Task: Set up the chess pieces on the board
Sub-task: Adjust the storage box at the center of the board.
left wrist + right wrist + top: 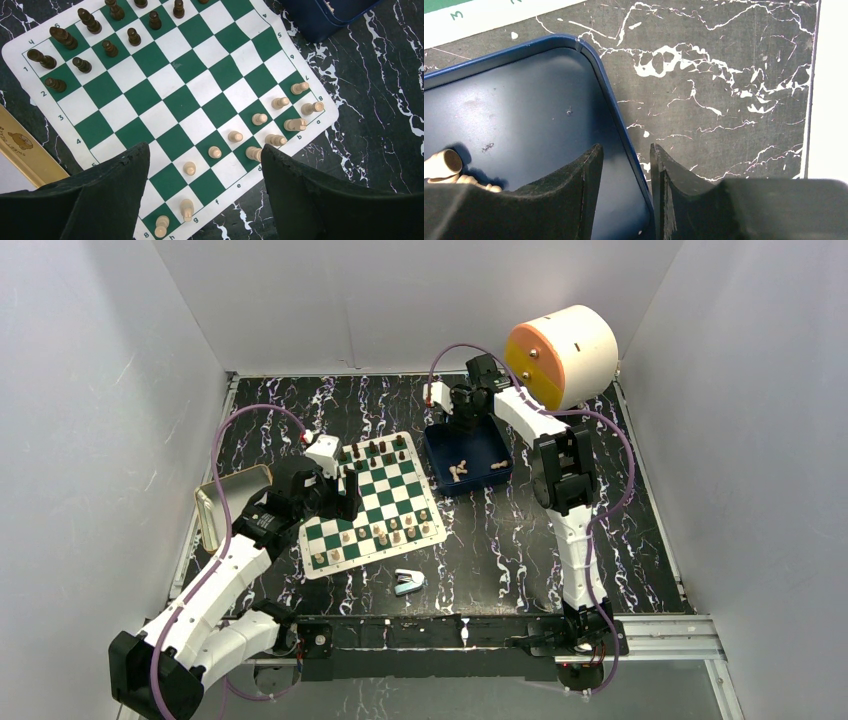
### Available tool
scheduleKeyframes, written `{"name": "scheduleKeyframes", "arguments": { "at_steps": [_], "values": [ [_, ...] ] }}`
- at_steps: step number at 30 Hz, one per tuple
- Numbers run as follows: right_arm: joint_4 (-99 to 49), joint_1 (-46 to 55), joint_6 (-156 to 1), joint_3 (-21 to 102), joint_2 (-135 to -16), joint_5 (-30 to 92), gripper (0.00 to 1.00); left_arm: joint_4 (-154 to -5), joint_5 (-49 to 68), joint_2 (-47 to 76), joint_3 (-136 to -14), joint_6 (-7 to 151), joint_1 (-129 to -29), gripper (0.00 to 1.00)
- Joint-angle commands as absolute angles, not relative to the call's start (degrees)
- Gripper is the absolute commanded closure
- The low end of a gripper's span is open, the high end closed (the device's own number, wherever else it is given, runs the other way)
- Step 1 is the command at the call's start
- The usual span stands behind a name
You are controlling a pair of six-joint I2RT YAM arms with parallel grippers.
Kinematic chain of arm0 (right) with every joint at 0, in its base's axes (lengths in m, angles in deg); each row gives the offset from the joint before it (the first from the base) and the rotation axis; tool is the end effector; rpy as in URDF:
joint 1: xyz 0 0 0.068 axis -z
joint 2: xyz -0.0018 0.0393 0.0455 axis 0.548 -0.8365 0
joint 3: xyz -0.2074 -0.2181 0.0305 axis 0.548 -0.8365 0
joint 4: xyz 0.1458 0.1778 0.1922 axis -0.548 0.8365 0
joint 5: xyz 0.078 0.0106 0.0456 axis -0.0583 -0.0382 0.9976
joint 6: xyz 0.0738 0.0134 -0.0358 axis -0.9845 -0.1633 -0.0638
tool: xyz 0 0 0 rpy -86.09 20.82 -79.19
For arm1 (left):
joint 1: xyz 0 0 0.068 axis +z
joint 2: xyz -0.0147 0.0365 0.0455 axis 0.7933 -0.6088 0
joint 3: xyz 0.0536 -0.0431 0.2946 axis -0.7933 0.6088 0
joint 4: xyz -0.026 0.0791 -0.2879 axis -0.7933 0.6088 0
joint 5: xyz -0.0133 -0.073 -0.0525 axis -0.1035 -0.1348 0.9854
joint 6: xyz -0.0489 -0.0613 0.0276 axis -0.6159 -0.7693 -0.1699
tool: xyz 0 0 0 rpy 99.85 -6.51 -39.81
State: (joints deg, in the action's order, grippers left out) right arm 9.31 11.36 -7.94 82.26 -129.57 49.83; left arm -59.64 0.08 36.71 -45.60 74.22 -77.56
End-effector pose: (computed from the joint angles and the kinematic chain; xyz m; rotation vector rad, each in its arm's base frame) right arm 0.5493 0.2549 0.1783 -1.7341 1.6275 0.2338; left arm 0.2391 -0.1103 0.2873 0.2798 2.0633 -0.3456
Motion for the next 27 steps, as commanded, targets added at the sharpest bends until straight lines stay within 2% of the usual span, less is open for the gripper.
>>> {"name": "scheduleKeyframes", "arguments": {
  "at_steps": [1, 22, 27],
  "values": [
    [9.75, 11.52, -6.06, 84.52, -129.42, 51.13, 0.53, -60.63, -0.66, 37.40, -45.28, 74.84, -77.37, 0.22],
    [9.20, 12.66, -4.30, 82.08, -127.70, 48.76, 0.67, -60.70, -0.99, 37.23, -45.20, 74.84, -77.37, 0.22],
    [8.32, 13.19, -4.23, 80.59, -126.34, 47.99, 0.74, -60.83, -1.21, 37.31, -45.22, 74.93, -77.37, 0.22]
  ]
}}
